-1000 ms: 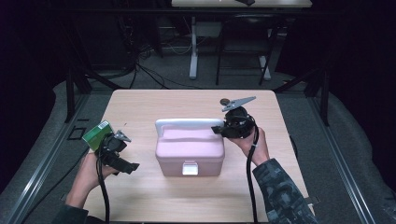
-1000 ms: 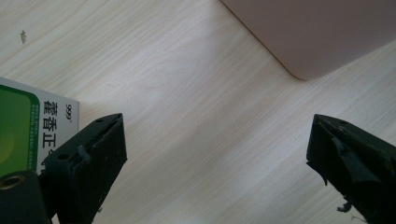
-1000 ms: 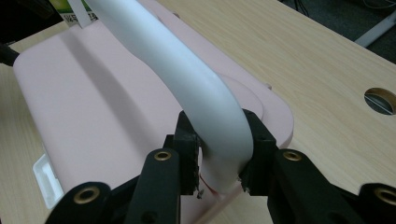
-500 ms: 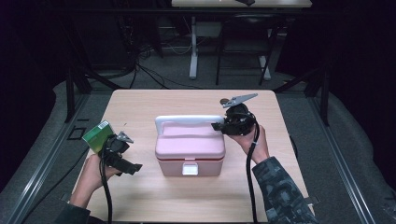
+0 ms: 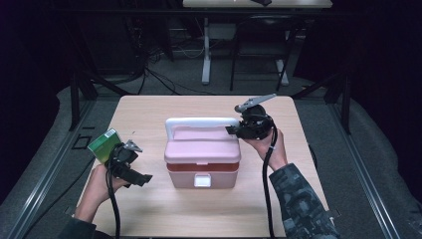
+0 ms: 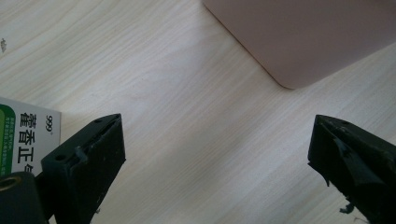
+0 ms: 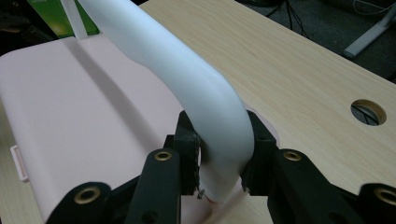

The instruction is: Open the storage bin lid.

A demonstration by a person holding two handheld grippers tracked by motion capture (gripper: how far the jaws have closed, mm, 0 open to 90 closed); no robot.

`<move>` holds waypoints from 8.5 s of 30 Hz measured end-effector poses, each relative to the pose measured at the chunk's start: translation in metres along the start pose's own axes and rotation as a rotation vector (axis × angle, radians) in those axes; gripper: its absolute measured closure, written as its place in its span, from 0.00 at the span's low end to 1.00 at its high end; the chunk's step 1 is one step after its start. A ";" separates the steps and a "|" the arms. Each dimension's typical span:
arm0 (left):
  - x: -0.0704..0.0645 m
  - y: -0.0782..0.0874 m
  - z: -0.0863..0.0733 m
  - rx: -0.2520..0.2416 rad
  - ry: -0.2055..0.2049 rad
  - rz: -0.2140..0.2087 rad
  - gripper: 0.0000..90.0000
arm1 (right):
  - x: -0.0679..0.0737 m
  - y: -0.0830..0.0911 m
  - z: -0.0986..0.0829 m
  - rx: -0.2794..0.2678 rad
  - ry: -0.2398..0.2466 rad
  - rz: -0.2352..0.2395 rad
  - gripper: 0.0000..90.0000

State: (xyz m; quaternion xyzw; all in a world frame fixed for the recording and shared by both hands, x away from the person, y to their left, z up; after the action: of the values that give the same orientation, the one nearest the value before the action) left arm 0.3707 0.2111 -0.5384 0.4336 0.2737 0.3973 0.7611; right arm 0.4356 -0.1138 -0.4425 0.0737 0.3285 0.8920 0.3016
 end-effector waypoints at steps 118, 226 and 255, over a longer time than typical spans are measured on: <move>-0.054 -0.010 0.054 -0.160 0.064 -0.142 0.59 | -0.093 -0.025 0.048 0.024 -0.152 0.058 0.71; -0.024 0.051 0.206 -0.379 -0.011 0.137 0.87 | 0.032 -0.015 -0.089 0.154 -0.170 0.028 0.62; 0.009 0.008 0.249 -0.281 0.060 0.120 0.88 | 0.032 -0.016 -0.090 0.161 -0.173 0.014 0.62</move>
State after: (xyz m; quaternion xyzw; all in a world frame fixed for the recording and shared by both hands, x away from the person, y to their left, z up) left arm 0.5617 0.1107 -0.4145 0.3265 0.2116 0.4891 0.7806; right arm 0.3882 -0.1338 -0.5246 0.1767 0.3714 0.8551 0.3156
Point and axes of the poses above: each handheld gripper's, and its own axes: y roughly backward along the jaws, z roughly out of its top, x roughly to its left, the point moved 7 cm from there along -y, roughly forward along the jaws, and after that the axes turned 11 degrees about y, right-handed, at the moved point
